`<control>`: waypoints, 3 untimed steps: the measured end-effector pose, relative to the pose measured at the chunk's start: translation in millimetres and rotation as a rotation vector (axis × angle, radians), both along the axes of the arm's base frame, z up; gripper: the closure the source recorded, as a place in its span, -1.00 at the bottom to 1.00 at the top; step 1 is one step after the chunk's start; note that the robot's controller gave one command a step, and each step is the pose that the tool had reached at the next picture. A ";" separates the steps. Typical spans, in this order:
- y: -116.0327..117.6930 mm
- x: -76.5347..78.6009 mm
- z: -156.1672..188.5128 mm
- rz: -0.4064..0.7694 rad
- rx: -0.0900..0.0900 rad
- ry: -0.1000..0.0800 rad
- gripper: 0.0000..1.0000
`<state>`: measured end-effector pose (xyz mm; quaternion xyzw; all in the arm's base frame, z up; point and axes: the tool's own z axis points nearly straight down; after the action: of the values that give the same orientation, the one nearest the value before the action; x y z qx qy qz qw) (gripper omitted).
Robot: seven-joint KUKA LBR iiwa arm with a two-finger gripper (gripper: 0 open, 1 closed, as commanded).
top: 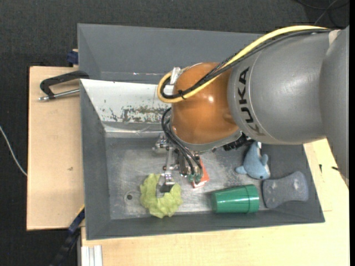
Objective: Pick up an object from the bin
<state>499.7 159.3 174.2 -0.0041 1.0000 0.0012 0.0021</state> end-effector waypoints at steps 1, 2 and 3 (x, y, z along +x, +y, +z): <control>-23.5 1.6 -82.2 0.180 0.000 0.004 -1.00; -26.9 0.8 -101.4 0.290 -0.001 0.006 -1.00; -3.9 -1.8 -87.1 0.369 -0.001 0.001 -1.00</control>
Offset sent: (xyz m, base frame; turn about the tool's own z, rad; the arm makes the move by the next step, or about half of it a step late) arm -0.0056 -0.0226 -0.1042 -0.5794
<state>498.0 155.4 87.2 -0.1875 0.9823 0.0010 0.0012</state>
